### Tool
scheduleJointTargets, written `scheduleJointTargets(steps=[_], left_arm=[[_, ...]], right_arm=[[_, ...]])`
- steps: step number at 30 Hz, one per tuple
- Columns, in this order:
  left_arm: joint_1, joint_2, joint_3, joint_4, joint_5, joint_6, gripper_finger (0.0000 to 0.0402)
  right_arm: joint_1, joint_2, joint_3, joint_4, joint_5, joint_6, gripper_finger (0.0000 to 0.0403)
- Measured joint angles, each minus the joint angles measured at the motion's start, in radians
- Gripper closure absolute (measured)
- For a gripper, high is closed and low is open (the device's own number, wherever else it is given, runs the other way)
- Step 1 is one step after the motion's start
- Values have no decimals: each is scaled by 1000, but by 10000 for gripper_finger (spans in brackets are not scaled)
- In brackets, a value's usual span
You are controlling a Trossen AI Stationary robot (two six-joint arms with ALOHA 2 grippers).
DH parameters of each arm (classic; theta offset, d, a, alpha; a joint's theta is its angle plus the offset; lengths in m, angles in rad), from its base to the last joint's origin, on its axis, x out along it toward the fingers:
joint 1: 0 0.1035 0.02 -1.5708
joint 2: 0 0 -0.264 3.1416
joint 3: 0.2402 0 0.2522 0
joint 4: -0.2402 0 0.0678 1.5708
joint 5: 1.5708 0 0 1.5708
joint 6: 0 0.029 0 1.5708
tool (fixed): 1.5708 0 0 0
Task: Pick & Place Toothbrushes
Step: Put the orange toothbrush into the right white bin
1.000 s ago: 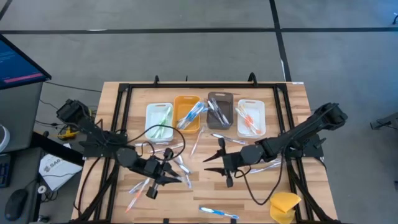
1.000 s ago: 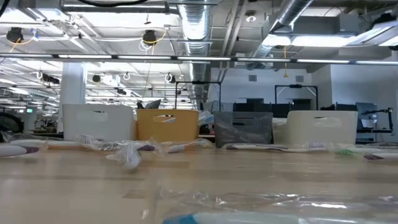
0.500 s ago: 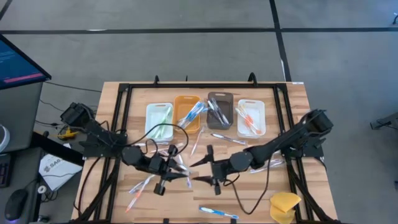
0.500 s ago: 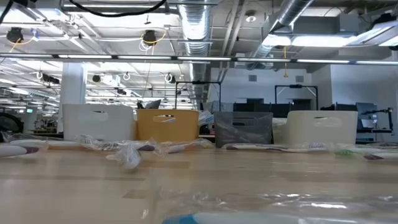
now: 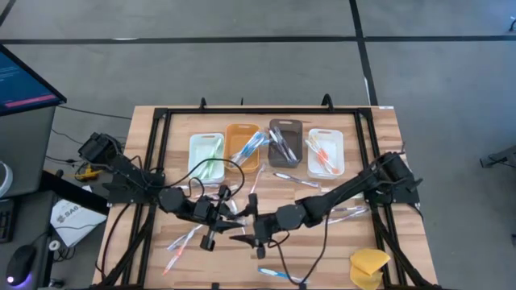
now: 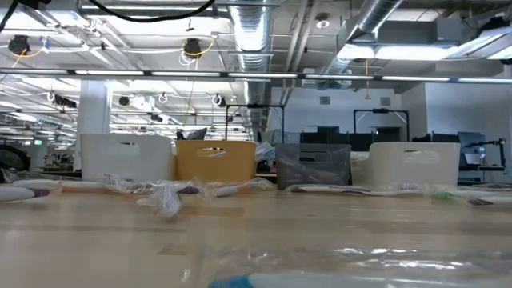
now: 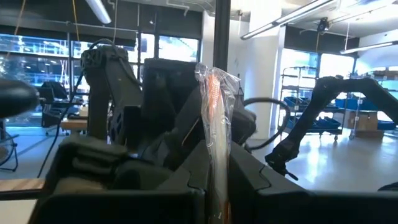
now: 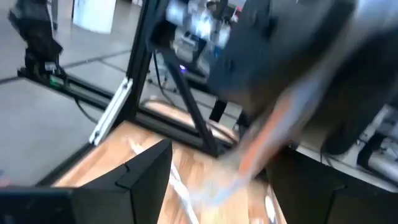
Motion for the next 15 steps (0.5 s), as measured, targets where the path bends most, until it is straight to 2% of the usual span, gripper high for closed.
scheduleJointTargets(steps=[15], left_arm=[[30,14,0,14,1,17,384]], right_arm=[[-25,-2,-2,-13,0,29,154]])
